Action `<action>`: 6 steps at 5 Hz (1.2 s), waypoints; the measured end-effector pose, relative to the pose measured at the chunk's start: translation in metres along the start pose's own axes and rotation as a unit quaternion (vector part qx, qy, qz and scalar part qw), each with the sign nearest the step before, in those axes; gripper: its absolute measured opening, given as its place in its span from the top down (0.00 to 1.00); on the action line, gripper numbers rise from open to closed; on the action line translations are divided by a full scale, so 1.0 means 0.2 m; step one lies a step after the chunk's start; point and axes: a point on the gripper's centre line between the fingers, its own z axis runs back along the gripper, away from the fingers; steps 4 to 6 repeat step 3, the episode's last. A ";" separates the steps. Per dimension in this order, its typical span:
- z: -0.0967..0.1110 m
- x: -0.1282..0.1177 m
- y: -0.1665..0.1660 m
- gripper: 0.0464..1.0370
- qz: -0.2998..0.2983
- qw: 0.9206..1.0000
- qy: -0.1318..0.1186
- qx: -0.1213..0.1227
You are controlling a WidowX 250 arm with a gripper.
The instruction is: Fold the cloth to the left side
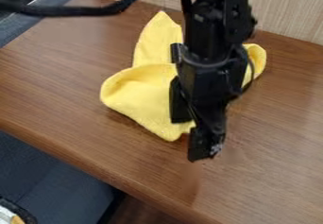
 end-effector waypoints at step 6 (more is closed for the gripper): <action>0.20 0.03 0.03 0.04 -0.008 0.999 -0.035 0.023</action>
